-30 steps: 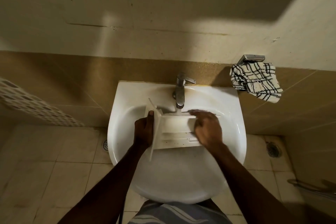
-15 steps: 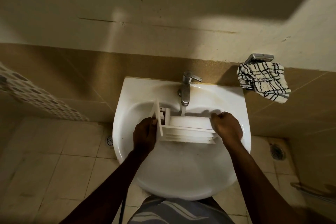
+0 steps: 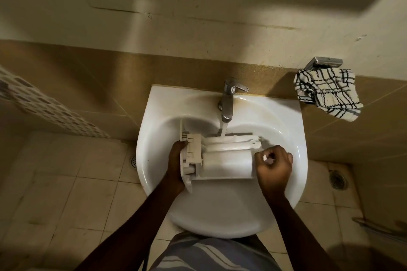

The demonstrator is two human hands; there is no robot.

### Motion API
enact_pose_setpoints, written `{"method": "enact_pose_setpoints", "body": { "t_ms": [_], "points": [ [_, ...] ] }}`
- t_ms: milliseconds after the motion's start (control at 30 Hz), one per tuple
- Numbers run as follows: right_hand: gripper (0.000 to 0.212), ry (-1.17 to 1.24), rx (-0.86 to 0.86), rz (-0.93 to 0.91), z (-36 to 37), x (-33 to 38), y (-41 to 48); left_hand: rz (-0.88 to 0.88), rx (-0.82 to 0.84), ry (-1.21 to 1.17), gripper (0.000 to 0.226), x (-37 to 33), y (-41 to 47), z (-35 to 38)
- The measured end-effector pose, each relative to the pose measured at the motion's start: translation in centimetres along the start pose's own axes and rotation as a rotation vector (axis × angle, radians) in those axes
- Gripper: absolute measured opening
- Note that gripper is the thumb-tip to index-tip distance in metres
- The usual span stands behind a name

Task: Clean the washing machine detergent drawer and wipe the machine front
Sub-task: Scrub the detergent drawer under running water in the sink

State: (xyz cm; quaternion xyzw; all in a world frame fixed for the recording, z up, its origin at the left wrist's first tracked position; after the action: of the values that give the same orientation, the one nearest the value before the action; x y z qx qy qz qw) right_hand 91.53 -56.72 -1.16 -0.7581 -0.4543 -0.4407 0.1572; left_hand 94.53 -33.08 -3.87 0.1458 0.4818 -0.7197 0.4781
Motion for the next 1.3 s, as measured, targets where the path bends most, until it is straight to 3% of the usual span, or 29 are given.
{"method": "enact_pose_setpoints", "body": {
  "t_ms": [33, 100, 200, 300, 367, 433, 533, 633, 767, 900, 1100, 1200, 1300],
  "points": [
    [0.021, -0.147, 0.047, -0.047, 0.3, -0.3, -0.1, 0.035, -0.041, -0.024, 0.040, 0.5, 0.3, -0.1],
    [0.043, -0.387, 0.165, -0.172, 1.2, -0.7, -0.3, 0.110, -0.126, -0.013, 0.067, 1.2, 1.1, -0.8],
    [0.055, -0.644, 0.296, -0.223, 3.1, -0.5, 0.0, 0.120, -0.114, 0.014, 0.091, 1.8, 1.5, -1.4],
    [0.058, -0.746, 0.420, -0.200, 5.9, 1.1, 0.2, 0.106, -0.102, 0.014, 0.080, 1.7, 1.6, -1.1],
    [0.052, -0.668, 0.534, -0.209, 8.0, 2.8, -0.6, 0.116, -0.117, 0.045, 0.072, 1.5, 1.6, -0.9],
    [0.042, -0.572, 0.594, -0.233, 9.4, 4.3, -1.8, 0.136, -0.155, 0.115, 0.051, 1.2, 1.5, -0.7],
    [0.048, -0.573, 0.577, -0.385, 8.7, 4.4, -3.9, 0.197, -0.216, 0.180, 0.013, 1.0, 1.4, -0.6],
    [0.053, -0.606, 0.675, -0.504, 5.2, 2.3, -4.9, 0.218, -0.237, 0.200, 0.021, 0.9, 1.2, -0.5],
    [0.052, -0.709, 0.536, -0.338, 1.3, -0.4, -1.3, 0.227, -0.215, 0.154, 0.023, 0.9, 1.2, -0.4],
    [0.045, -0.753, 0.419, -0.229, 5.0, 0.5, 1.1, 0.222, -0.207, 0.120, 0.024, 0.9, 1.1, 0.2],
    [0.033, -0.614, 0.781, -0.303, 10.7, 4.9, 1.2, 0.243, -0.315, 0.151, 0.018, 1.2, 1.2, -0.4],
    [0.035, -0.731, 0.709, -0.340, 8.1, 3.0, 3.1, 0.256, -0.321, 0.134, 0.020, 1.2, 1.2, -0.4],
    [0.031, -0.815, 0.549, -0.150, 4.5, 0.9, 5.9, 0.271, -0.298, 0.133, 0.019, 1.1, 1.0, -0.1]
  ]
}}
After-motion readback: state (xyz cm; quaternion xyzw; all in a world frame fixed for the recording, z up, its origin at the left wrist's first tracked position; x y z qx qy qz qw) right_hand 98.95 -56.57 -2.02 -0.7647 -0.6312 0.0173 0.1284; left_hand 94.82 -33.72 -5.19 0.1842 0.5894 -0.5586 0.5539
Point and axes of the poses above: each hand's wrist, its own y-axis towards the middle knuckle, its own z-axis out of the palm, x = y × z, the point moved 1 cm from there along y, towards the middle knuckle, and after that the axes turned 4 degrees about z, right-handed, at the moved point
